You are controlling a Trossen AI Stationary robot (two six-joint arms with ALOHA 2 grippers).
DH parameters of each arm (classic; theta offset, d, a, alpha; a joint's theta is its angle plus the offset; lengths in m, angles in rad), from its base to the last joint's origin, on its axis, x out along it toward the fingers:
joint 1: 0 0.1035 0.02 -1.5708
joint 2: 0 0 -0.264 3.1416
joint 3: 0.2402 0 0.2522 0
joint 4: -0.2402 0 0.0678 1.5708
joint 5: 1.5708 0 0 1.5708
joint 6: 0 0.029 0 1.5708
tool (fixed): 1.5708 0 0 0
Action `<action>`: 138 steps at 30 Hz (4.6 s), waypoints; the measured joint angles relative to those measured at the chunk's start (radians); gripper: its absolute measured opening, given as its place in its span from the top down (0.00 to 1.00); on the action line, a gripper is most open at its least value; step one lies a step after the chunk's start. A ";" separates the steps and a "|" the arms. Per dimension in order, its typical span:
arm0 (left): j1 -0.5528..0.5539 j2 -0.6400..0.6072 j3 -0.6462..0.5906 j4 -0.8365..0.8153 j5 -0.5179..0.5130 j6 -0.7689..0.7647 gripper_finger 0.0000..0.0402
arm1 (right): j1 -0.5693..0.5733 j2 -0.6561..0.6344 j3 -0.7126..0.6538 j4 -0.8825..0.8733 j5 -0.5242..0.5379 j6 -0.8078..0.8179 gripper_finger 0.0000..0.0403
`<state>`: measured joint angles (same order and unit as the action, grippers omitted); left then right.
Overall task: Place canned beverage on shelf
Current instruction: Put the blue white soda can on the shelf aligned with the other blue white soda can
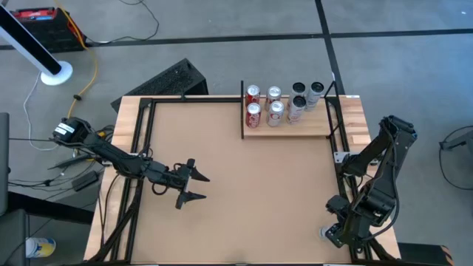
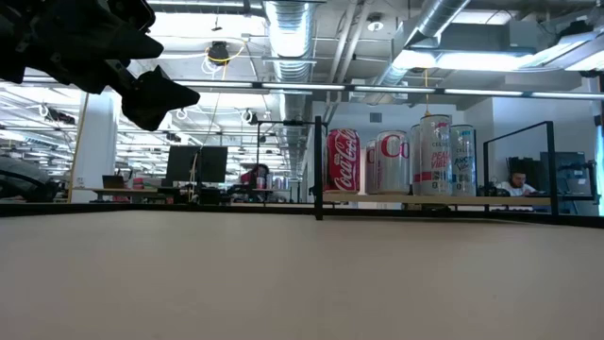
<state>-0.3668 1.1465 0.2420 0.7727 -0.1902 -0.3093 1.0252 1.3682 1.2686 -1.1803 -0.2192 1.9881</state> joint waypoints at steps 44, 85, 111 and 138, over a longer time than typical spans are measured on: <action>0.011 0.000 0.000 0.000 -0.001 0.027 0.24 | -0.044 0.000 0.000 -0.030 -0.014 -0.033 0.02; 0.011 0.000 0.000 -0.003 0.000 -0.009 0.24 | -0.007 0.117 0.000 -0.076 0.034 -0.116 0.26; 0.011 0.000 0.000 -0.003 0.002 -0.022 0.24 | -0.600 0.125 0.172 -0.145 0.200 -0.919 0.28; 0.011 0.000 0.000 -0.003 0.002 -0.009 0.24 | -0.742 0.125 0.172 -0.153 0.225 -1.081 0.28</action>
<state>-0.3557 1.1465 0.2417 0.7696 -0.1878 -0.3187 0.2834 1.4929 1.4406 -1.3334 0.0062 0.9073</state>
